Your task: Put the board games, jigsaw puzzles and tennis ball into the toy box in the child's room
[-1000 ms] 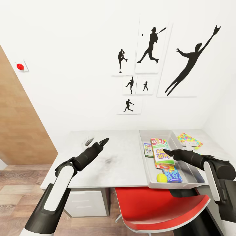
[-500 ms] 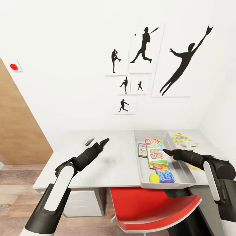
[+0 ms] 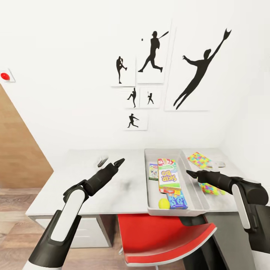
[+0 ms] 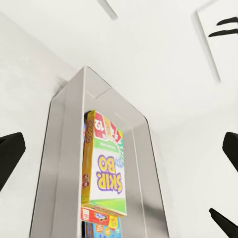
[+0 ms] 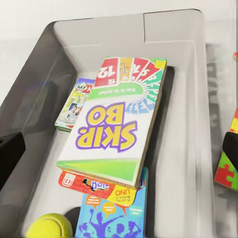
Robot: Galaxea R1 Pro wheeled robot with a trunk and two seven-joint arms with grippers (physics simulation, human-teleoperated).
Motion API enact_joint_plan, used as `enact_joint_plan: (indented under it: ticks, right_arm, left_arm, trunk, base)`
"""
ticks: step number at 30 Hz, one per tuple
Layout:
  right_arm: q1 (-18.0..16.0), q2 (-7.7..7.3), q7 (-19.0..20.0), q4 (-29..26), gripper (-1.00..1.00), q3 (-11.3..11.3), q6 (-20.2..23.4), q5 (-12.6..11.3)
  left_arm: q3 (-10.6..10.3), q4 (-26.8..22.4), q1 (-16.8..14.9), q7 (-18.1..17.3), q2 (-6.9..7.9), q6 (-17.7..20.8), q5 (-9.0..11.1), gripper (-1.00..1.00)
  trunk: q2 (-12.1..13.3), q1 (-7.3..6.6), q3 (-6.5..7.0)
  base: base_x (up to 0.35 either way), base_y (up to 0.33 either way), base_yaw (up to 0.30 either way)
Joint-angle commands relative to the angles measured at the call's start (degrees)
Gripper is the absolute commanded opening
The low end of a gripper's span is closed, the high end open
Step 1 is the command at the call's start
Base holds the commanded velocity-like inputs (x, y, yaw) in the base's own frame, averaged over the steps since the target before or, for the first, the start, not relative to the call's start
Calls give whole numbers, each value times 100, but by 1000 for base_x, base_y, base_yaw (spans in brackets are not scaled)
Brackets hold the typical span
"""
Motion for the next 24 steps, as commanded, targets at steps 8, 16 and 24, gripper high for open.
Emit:
enact_joint_plan:
  ticks: [8, 16, 24]
  right_arm:
    - [-44, 2, -24, 137, 100, -10, 55, -39]
    - [-177, -3, -30, 360, 100, -15, 54, -39]
    - [-247, 1, -32, 472, 100, -14, 51, -37]
  left_arm:
    - [3, -5, -5, 45, -1, 13, 60, 100]
    - [11, -4, -5, 42, 0, 13, 60, 100]
    - [20, 3, -5, 22, 0, 8, 64, 100]
  trunk:
    - [-12, 4, -12]
    - [-12, 4, -12]
    - [-12, 4, -12]
  base:
    - [0, -19, 0]
    - [0, -2, 0]
    - [89, -70, 0]
